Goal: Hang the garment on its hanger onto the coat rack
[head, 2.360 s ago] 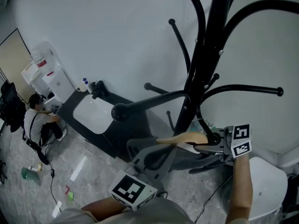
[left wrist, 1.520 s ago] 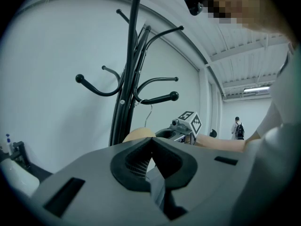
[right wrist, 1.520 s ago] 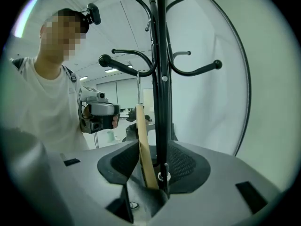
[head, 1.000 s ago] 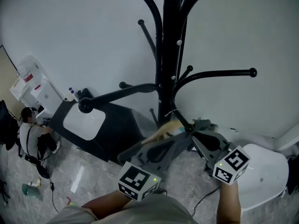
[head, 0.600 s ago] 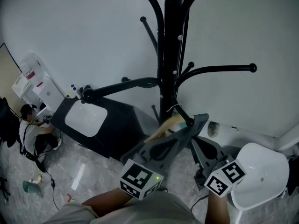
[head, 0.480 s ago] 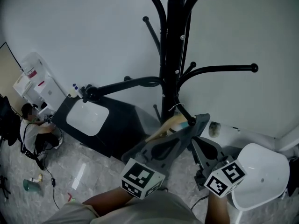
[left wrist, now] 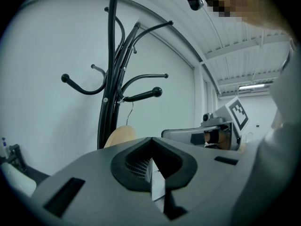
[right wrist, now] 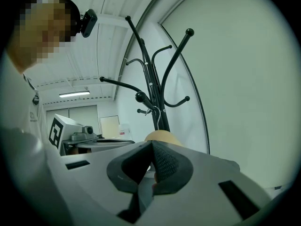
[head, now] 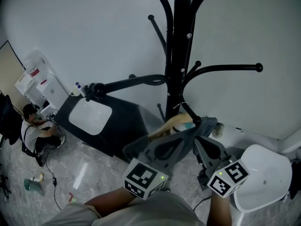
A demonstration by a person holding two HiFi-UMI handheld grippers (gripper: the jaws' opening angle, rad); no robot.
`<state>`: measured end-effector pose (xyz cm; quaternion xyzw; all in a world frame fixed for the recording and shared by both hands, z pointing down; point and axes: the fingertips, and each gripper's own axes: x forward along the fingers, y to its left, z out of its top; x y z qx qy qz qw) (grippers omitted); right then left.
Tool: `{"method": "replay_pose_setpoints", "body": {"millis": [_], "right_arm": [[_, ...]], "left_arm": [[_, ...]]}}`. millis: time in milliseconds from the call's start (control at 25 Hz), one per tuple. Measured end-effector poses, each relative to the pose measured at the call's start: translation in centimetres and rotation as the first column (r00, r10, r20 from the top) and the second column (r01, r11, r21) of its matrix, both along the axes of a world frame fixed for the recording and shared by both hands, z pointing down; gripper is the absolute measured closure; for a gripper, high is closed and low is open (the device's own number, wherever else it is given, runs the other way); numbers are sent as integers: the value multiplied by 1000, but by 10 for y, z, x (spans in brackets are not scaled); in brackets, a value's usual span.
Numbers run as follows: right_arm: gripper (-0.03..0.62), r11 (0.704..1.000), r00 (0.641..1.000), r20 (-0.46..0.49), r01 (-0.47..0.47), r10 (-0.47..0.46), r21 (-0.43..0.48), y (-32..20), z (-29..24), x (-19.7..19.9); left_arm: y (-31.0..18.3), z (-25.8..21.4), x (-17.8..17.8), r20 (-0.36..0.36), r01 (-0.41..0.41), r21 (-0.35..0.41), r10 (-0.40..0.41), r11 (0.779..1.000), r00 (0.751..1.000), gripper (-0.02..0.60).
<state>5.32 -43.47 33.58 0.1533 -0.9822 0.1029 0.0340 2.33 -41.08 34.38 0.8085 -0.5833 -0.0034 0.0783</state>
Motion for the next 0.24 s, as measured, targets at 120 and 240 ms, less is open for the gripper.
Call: {"method": "replay_pose_setpoints", "body": {"millis": [120, 240], "right_arm": [[580, 1000, 1000, -3, 2, -2, 4, 0, 0, 0], [580, 1000, 1000, -7, 5, -5, 7, 0, 0, -1]], "left_arm": [[0, 0, -1, 0, 0, 1, 0, 1000, 1000, 577], [0, 0, -1, 1, -2, 4, 2, 1000, 1000, 577]]}}
